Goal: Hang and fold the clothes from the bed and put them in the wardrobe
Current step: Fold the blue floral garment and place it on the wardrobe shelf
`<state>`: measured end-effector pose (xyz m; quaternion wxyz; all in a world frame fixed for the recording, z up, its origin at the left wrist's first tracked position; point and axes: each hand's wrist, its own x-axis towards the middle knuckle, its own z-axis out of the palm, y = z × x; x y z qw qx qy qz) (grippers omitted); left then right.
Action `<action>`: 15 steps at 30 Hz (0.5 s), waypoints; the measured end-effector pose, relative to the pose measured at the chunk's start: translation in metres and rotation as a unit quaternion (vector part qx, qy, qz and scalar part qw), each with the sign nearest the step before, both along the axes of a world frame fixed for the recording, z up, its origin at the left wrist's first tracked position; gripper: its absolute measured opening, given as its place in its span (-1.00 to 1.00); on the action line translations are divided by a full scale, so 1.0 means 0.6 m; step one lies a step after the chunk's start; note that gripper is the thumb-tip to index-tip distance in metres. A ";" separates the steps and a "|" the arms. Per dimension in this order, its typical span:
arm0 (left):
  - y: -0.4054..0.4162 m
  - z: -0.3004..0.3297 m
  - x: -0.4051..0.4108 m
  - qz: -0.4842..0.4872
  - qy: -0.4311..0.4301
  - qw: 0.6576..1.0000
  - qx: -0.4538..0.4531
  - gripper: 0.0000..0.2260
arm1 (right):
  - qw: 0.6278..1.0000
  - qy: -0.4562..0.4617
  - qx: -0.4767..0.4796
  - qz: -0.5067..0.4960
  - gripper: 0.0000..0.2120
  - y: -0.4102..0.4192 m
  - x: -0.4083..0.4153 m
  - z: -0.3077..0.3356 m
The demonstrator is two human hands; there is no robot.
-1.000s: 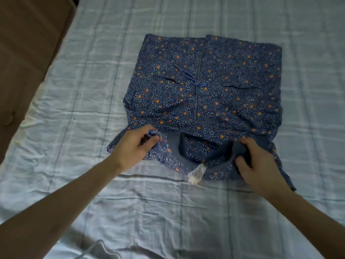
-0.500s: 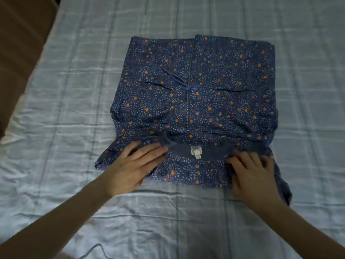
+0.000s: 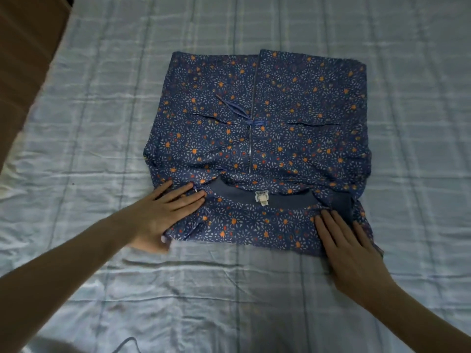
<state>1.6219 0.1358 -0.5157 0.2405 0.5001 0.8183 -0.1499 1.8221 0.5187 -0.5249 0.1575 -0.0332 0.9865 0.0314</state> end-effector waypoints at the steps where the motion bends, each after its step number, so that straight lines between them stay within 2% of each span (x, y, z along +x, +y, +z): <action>1: 0.001 0.002 0.005 -0.009 0.017 1.000 0.004 0.05 | 1.000 0.008 -0.002 -0.005 -0.16 0.000 0.000 -0.006; 4: 0.001 0.005 0.025 0.000 0.053 0.998 0.029 0.04 | 1.000 0.028 -0.005 -0.008 -0.27 0.003 0.001 -0.018; 9: -0.005 0.007 0.058 0.031 0.144 0.981 0.129 -0.14 | 0.998 0.055 -0.010 0.024 -0.40 0.013 -0.006 -0.020; 15: -0.022 0.006 0.051 0.077 0.129 0.984 0.098 -0.11 | 0.993 0.081 -0.026 0.084 -0.48 0.047 -0.018 -0.013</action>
